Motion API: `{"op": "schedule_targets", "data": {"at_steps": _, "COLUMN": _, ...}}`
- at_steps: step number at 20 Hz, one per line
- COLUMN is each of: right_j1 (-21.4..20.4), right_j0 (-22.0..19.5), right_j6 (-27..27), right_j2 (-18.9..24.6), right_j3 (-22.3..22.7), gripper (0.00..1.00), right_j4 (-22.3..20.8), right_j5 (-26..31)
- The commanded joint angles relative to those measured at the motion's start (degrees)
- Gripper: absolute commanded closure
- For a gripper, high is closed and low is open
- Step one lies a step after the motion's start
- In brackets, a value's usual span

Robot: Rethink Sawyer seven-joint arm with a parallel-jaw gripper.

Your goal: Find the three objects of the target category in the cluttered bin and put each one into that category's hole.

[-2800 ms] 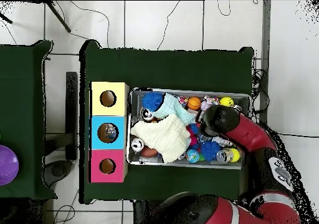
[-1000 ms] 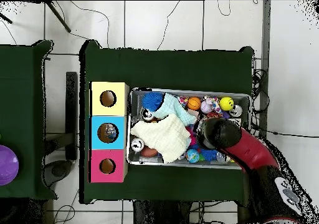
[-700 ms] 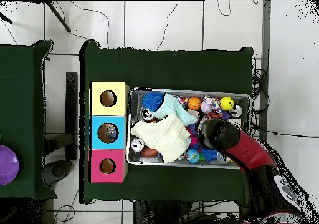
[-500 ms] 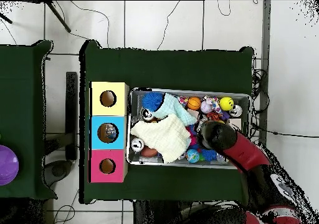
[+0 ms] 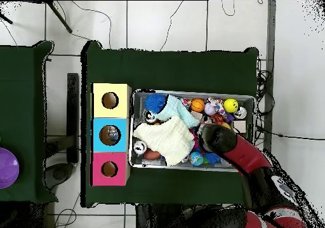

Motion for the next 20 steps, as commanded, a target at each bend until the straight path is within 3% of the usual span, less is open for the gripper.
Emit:
{"op": "schedule_targets", "data": {"at_steps": 1, "right_j1": -0.7, "right_j0": 0.2, "right_j6": 8.0, "right_j2": 6.5, "right_j3": 4.3, "gripper": 0.0, "right_j4": 0.4, "right_j5": 1.5}}
{"op": "schedule_targets", "data": {"at_steps": 4, "right_j1": -4.2, "right_j0": 0.5, "right_j6": 8.1, "right_j2": 5.9, "right_j3": 5.9, "gripper": 0.0, "right_j4": 1.0, "right_j5": 5.0}}
{"op": "schedule_targets", "data": {"at_steps": 9, "right_j1": -6.0, "right_j0": -0.1, "right_j6": 7.4, "right_j2": 6.2, "right_j3": 6.1, "gripper": 0.0, "right_j4": 1.4, "right_j5": 7.9}}
{"op": "schedule_targets", "data": {"at_steps": 20, "right_j1": -0.7, "right_j0": -1.2, "right_j6": 7.1, "right_j2": 7.6, "right_j3": 4.9, "gripper": 0.0, "right_j4": -0.2, "right_j5": 0.6}}
